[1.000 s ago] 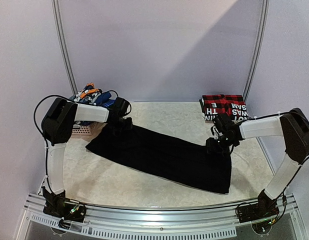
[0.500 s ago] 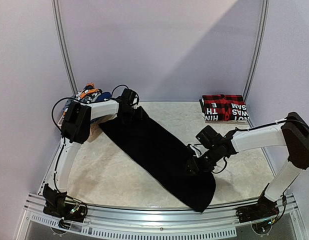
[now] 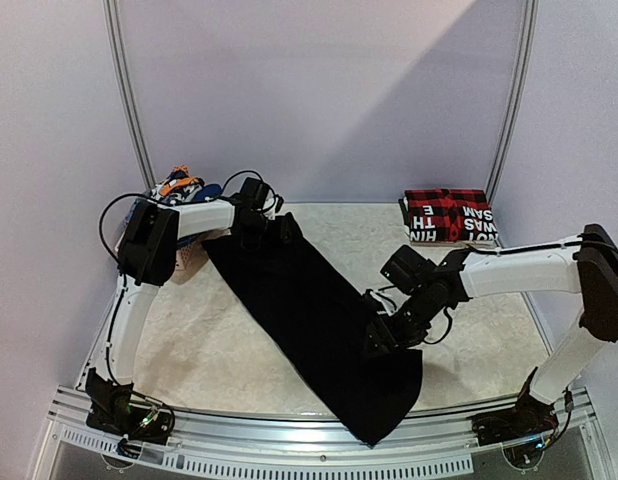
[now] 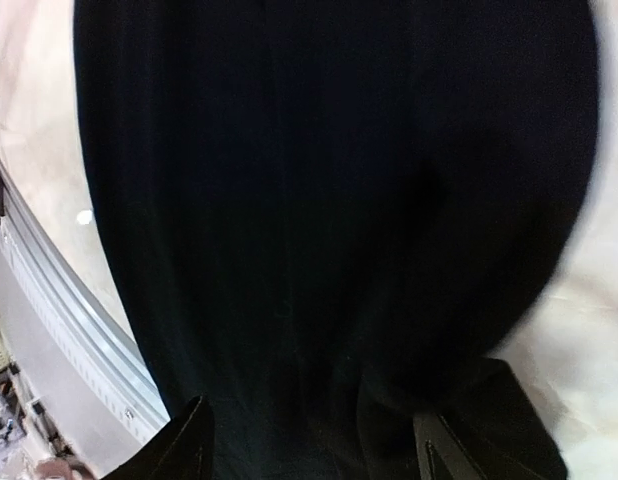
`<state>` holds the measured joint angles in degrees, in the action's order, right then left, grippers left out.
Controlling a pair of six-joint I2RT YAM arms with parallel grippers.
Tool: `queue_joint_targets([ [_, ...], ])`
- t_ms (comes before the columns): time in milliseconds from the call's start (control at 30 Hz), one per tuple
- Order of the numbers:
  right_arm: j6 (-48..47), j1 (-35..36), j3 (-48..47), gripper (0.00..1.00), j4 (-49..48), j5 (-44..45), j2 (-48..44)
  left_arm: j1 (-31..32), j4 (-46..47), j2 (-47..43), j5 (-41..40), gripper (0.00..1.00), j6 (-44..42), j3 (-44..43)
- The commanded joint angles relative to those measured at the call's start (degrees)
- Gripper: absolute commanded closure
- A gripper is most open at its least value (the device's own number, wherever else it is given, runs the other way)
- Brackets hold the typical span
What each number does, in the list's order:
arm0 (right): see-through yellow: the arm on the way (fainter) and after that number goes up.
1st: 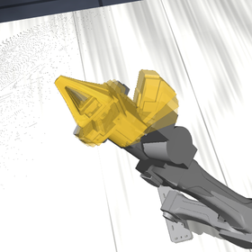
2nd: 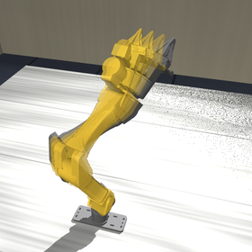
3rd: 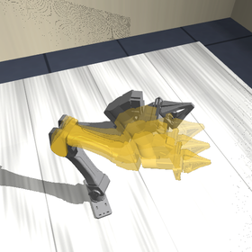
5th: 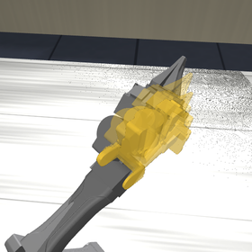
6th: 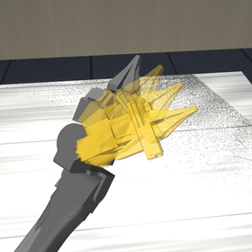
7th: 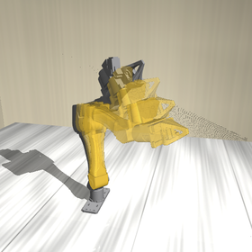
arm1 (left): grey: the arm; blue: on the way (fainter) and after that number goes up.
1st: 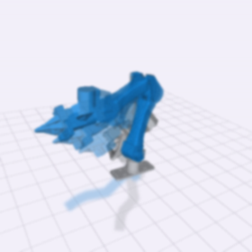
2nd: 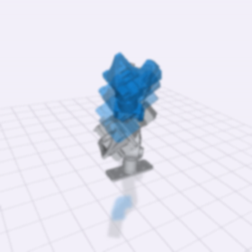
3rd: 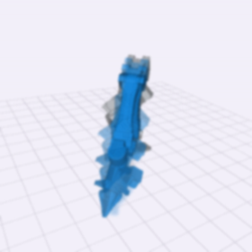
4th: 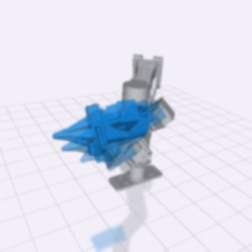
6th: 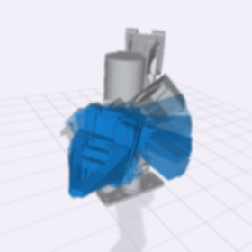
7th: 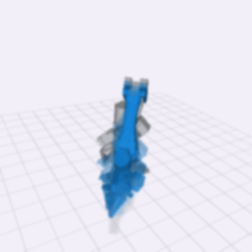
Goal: Fold and stack the mixed laundry pile
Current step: Rotate the rectangle-folded T-shirt at the center of the board.
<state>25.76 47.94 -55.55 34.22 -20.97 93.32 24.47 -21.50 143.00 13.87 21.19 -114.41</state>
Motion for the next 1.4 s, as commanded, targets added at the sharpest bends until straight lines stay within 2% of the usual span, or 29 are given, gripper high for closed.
queue_joint_targets([
  [0, 0.05, -1.23, -3.28, 0.30, 3.32, 8.63, -4.85, -0.14, 0.26, -5.38, 1.61, 0.59, -1.84, 4.03],
  [100, 0.05, -2.27, -5.98, 0.29, 1.98, 17.34, -4.59, 0.04, 2.14, -7.53, 2.26, 0.58, -1.67, 6.88],
  [200, -0.77, -4.60, -10.47, 0.30, -0.09, 23.53, 0.32, 0.35, 3.92, -9.92, 2.84, 0.56, -0.96, 9.89],
  [467, -4.52, -11.61, -20.96, 0.37, -9.91, 11.98, 12.13, 0.58, 5.54, -19.08, 0.54, 0.54, -0.29, 21.39],
  [600, -6.09, -12.89, -29.58, 0.40, -9.39, 7.19, 19.21, 0.58, 6.53, -23.92, -3.20, 0.55, 1.18, 28.98],
  [867, -6.09, -15.64, -39.76, 0.41, -9.35, 1.12, 33.02, 0.94, 8.29, -31.47, -10.93, 0.55, 4.96, 43.23],
  [1100, -7.10, -15.95, -43.11, 0.44, -7.94, 0.18, 38.46, 0.94, 7.38, -32.80, -13.69, 0.56, 4.78, 46.93],
  [1267, -7.39, -15.98, -42.99, 0.54, -7.78, -0.79, 39.85, 0.93, 7.87, -30.44, -13.69, 0.58, 5.18, 46.87],
  [1367, -7.55, -16.00, -42.65, 0.64, -7.57, -1.06, 40.27, 0.94, 8.16, -29.38, -13.69, 0.59, 5.27, 46.46],
])
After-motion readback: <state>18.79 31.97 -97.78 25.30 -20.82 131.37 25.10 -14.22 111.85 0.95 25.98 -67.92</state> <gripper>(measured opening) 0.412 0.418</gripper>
